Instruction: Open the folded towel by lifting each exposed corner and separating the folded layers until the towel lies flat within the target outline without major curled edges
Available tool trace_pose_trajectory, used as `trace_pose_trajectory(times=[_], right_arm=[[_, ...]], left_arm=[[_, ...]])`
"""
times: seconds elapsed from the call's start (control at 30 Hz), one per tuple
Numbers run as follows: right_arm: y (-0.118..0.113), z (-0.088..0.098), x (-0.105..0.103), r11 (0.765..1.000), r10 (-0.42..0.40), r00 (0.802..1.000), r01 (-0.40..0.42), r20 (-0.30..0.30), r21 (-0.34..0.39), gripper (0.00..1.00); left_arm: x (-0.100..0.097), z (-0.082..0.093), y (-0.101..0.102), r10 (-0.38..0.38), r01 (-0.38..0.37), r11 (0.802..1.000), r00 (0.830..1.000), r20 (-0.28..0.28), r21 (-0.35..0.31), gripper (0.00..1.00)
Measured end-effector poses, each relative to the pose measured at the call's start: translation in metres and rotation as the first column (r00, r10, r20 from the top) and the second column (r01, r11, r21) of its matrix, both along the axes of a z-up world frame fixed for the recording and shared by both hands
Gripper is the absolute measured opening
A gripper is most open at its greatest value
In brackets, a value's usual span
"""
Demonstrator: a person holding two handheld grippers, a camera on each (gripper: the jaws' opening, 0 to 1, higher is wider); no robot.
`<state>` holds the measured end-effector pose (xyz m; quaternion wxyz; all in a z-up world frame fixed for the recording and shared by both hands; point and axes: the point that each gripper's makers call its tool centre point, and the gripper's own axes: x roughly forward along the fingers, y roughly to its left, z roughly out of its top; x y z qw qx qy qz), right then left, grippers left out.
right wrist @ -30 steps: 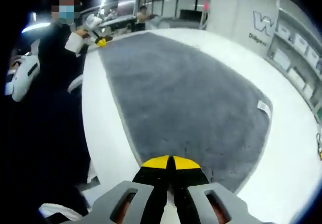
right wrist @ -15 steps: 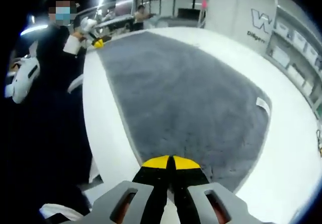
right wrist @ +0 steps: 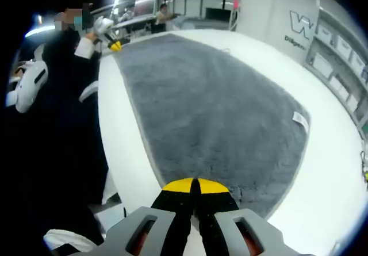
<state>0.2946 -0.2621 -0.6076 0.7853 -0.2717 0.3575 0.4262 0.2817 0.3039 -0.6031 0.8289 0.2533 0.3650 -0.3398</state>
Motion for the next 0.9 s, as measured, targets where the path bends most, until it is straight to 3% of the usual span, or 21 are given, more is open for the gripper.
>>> trace_pose_trajectory(times=[0.17, 0.33, 0.47, 0.5, 0.73, 0.9], right_arm=[[0.012, 0.003, -0.001, 0.981, 0.168, 0.982, -0.157, 0.085, -0.117, 0.0], [0.044, 0.02, -0.004, 0.959, 0.284, 0.944, -0.274, 0.169, -0.077, 0.0], [0.053, 0.014, -0.006, 0.947, 0.314, 0.938, -0.301, 0.144, -0.11, 0.0], [0.06, 0.01, -0.005, 0.936, 0.342, 0.929, -0.323, 0.139, -0.142, 0.0], [0.08, 0.002, -0.007, 0.91, 0.4, 0.911, -0.38, 0.105, -0.167, 0.0], [0.082, -0.001, -0.008, 0.911, 0.391, 0.917, -0.374, 0.076, -0.171, 0.0]], left_arm=[[-0.004, 0.002, -0.002, -0.055, 0.054, 0.997, 0.998, 0.024, 0.049, 0.01], [-0.006, 0.01, -0.023, -0.165, 0.164, 0.986, 0.984, 0.062, 0.024, 0.01], [-0.006, 0.007, -0.032, -0.193, 0.191, 0.981, 0.98, 0.056, 0.036, 0.01], [-0.008, 0.008, -0.038, -0.215, 0.214, 0.976, 0.975, 0.056, 0.029, 0.01], [-0.012, 0.001, -0.058, -0.28, 0.28, 0.96, 0.96, 0.023, 0.029, 0.01], [-0.013, 0.0, -0.057, -0.268, 0.267, 0.963, 0.963, 0.014, 0.022, 0.01]])
